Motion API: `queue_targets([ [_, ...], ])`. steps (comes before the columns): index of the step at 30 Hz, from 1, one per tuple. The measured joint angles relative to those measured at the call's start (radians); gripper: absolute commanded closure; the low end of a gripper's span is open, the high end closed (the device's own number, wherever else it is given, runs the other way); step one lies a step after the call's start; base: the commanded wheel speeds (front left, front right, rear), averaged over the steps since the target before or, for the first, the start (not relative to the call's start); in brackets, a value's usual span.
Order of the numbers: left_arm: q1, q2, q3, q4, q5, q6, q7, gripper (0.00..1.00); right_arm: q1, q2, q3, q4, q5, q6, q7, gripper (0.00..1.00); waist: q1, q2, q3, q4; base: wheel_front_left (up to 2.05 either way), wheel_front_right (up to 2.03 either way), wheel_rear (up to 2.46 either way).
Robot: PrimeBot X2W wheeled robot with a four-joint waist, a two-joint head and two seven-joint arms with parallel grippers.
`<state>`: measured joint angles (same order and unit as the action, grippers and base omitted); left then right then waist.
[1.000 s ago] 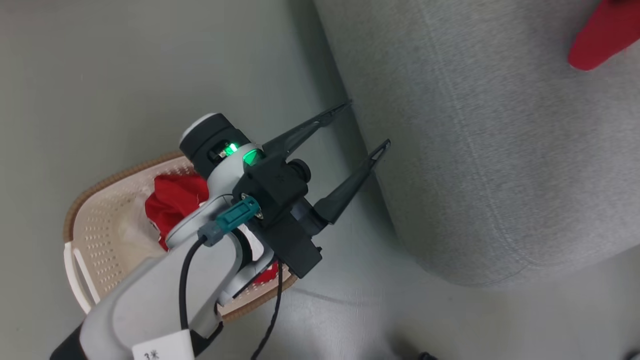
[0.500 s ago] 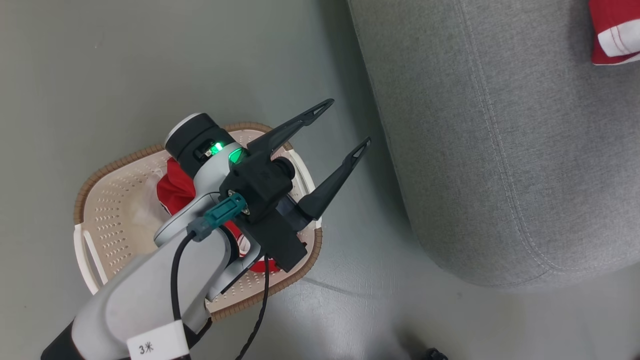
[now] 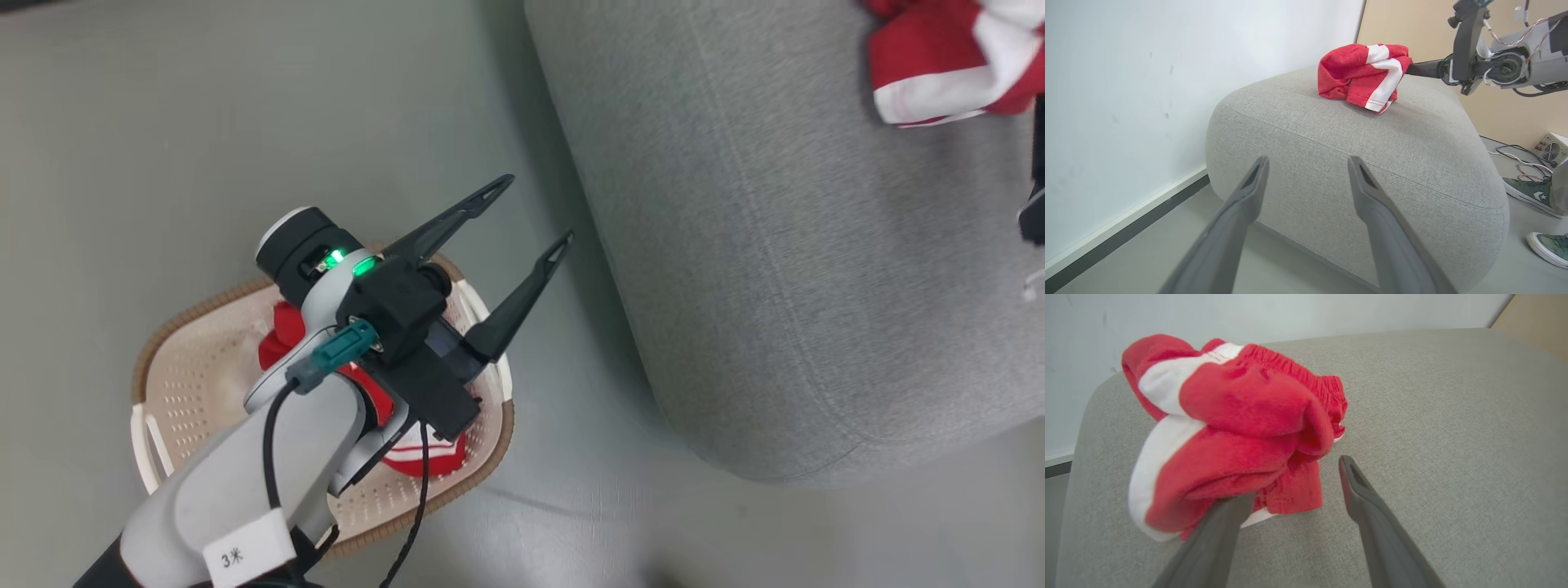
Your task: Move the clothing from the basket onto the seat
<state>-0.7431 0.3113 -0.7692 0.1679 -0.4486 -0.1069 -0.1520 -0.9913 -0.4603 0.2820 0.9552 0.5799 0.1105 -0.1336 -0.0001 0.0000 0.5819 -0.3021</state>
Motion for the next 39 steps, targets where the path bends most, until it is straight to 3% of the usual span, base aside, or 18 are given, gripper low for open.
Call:
queue_targets([
  [7,0.040,-0.007,0.027,0.054,-0.036,0.003,-0.038,0.00,0.089,0.001,0.026,0.016,-0.010,0.006,-0.039,0.00,-0.0001,0.0000,-0.082,-0.006,0.00,0.00,0.00],
  [17,0.111,-0.032,0.075,0.108,-0.086,0.034,-0.071,0.00,0.205,0.021,0.037,-0.088,-0.010,0.010,-0.106,0.00,-0.0001,0.0000,-0.214,0.004,0.00,0.00,0.00],
  [29,0.213,-0.049,0.142,0.167,-0.139,0.075,-0.091,0.00,0.379,0.051,0.041,-0.285,0.006,0.013,-0.116,0.00,-0.0001,-0.0002,-0.374,0.065,0.00,0.00,0.00],
  [39,0.323,-0.046,0.202,0.168,-0.176,0.136,-0.097,0.00,0.598,0.055,-0.006,-0.519,0.023,0.013,-0.116,0.00,0.0000,-0.0002,-0.479,0.165,0.00,0.00,0.00],
])
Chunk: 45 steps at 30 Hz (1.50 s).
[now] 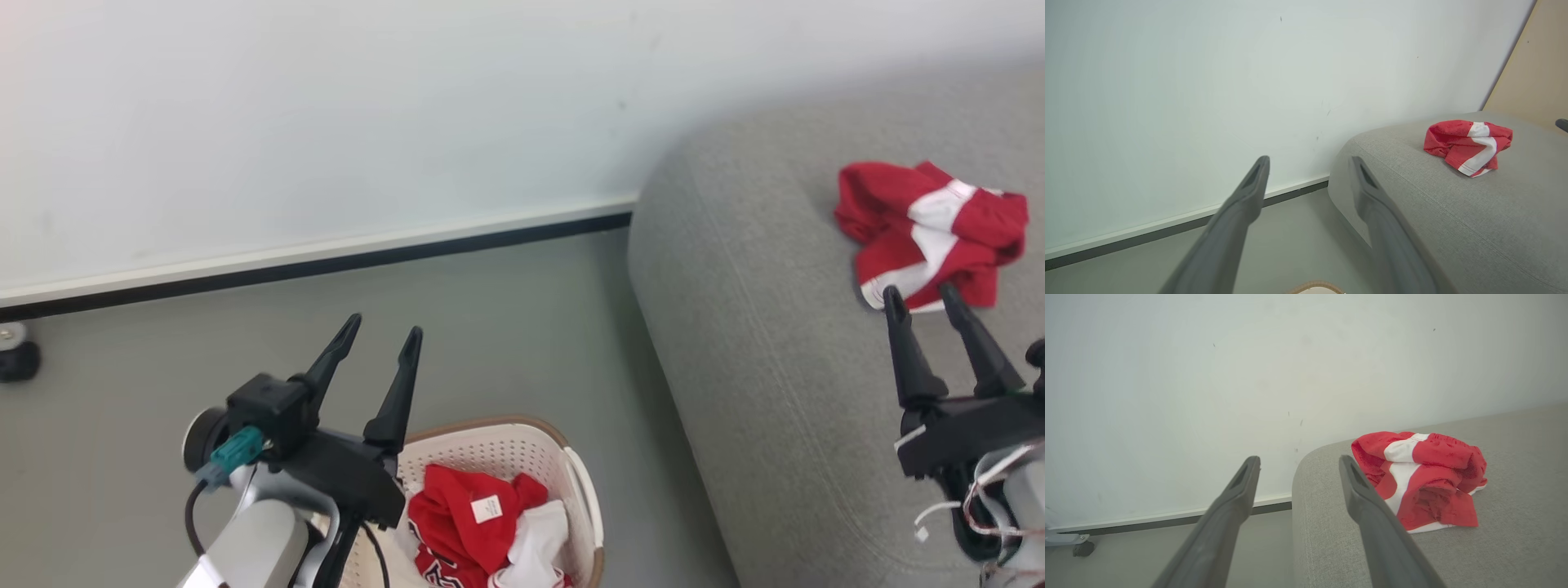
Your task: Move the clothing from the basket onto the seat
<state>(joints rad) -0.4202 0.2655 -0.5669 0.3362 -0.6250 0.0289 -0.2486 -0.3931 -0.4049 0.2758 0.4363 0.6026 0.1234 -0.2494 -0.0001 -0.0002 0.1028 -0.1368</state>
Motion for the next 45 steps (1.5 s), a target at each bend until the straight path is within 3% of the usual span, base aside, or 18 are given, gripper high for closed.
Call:
queue_targets([
  [19,0.229,0.030,0.108,-0.039,-0.040,0.068,-0.001,0.00,0.295,0.068,-0.025,-0.286,-0.043,-0.072,0.000,0.00,0.0000,0.0000,-0.132,0.158,0.00,0.00,0.00],
  [28,0.316,0.035,0.173,-0.063,-0.023,0.086,-0.001,0.00,0.334,0.069,-0.055,-0.351,-0.070,-0.106,-0.007,0.00,0.0001,0.0001,-0.140,0.162,0.00,0.00,0.00],
  [45,0.328,0.016,0.241,-0.117,0.037,0.095,-0.001,0.00,0.363,0.095,-0.073,-0.397,-0.094,-0.114,-0.007,0.00,0.0002,0.0002,-0.118,0.162,0.00,0.00,0.00],
])
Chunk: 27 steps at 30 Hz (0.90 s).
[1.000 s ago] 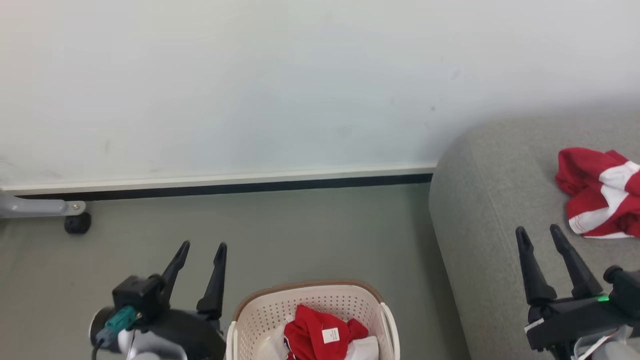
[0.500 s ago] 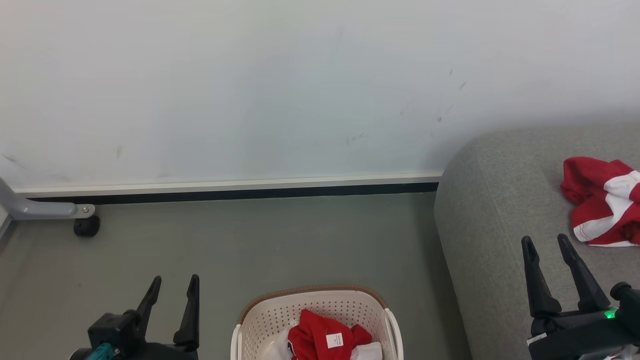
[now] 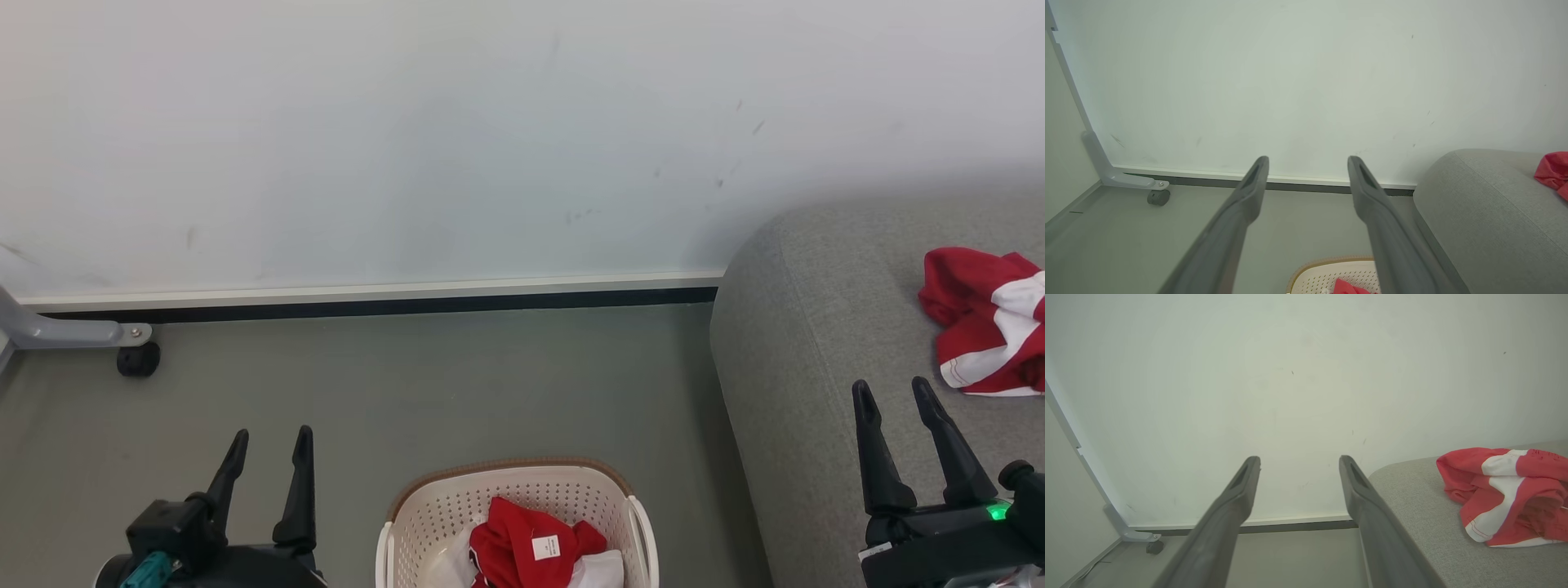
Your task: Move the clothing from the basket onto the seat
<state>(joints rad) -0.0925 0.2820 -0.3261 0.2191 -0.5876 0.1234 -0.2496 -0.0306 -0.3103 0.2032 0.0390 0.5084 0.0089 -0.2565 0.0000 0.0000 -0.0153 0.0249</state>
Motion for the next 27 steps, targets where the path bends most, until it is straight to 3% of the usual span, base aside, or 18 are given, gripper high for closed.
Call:
queue_targets([
  [14,0.016,-0.010,0.028,-0.027,0.028,0.000,0.000,0.00,-0.002,0.009,-0.007,-0.027,-0.016,0.005,0.000,0.00,0.0000,0.0000,0.027,-0.012,0.00,0.00,0.00],
  [27,-0.054,-0.025,-0.005,-0.065,0.044,-0.010,0.000,0.00,-0.047,0.004,-0.020,-0.080,-0.025,0.009,0.000,0.00,0.0001,0.0001,0.127,-0.043,0.00,0.00,0.00],
])
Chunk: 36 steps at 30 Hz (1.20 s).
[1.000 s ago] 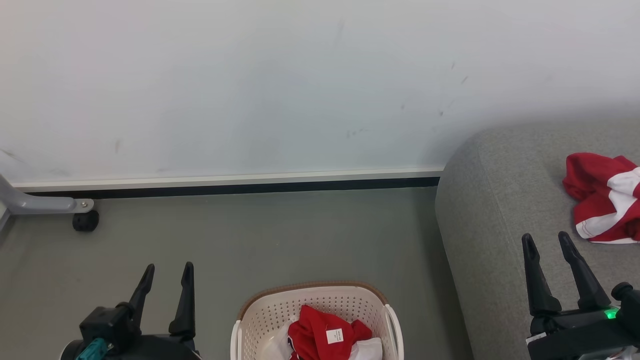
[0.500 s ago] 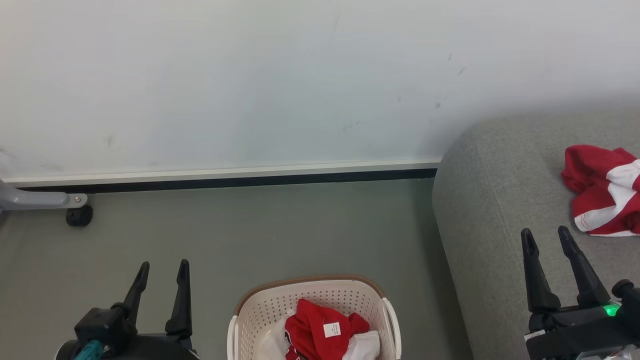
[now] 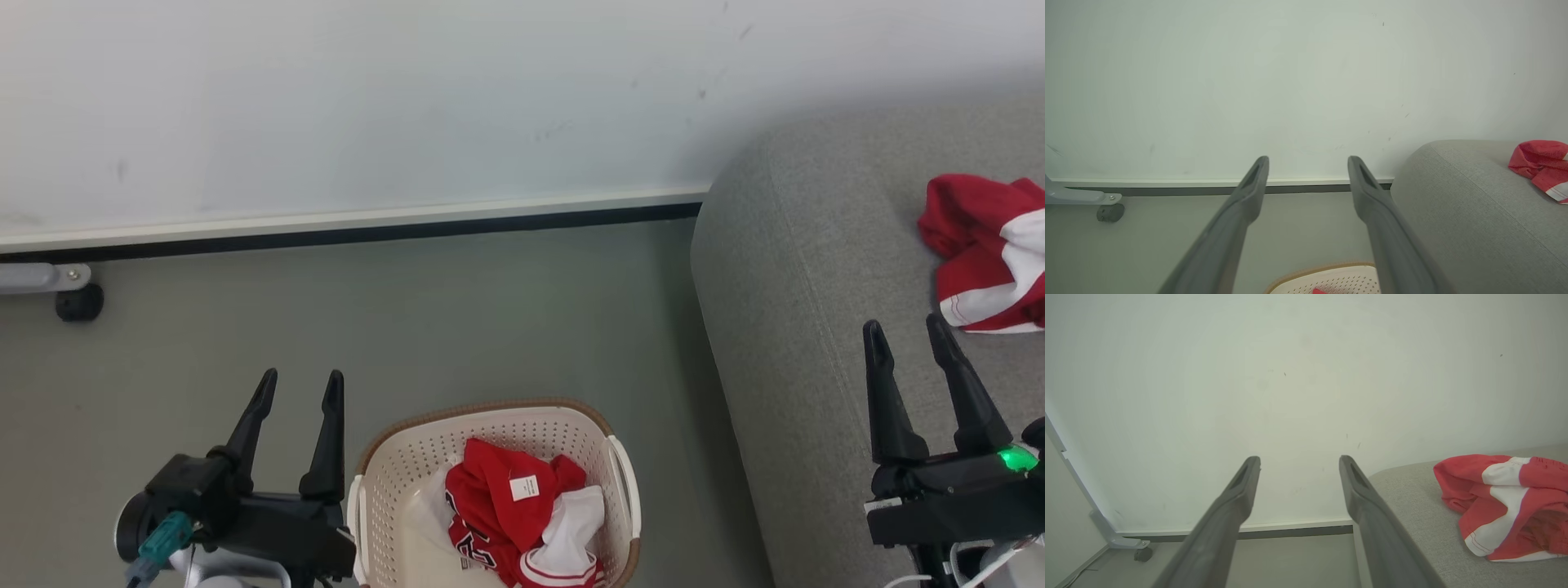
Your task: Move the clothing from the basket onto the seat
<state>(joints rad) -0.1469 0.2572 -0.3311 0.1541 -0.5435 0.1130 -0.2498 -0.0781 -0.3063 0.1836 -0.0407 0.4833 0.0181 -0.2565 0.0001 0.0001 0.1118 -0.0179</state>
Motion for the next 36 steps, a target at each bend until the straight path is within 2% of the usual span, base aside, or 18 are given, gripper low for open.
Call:
queue_targets([
  [15,-0.188,-0.013,-0.065,0.064,0.021,-0.058,0.060,0.00,-0.142,0.035,-0.019,-0.076,0.000,0.001,0.000,0.00,0.0001,0.0001,0.202,-0.083,0.00,0.00,0.00],
  [27,-0.314,-0.029,-0.105,0.206,0.037,-0.105,0.147,0.00,-0.235,0.068,-0.022,-0.121,-0.021,0.001,0.000,0.00,0.0002,0.0001,0.370,-0.151,0.00,0.00,0.00],
  [36,-0.397,-0.033,-0.108,0.322,0.034,-0.123,0.215,0.00,-0.317,0.107,-0.005,-0.151,-0.046,0.008,0.000,0.00,0.0001,0.0001,0.497,-0.194,0.00,0.00,0.00],
])
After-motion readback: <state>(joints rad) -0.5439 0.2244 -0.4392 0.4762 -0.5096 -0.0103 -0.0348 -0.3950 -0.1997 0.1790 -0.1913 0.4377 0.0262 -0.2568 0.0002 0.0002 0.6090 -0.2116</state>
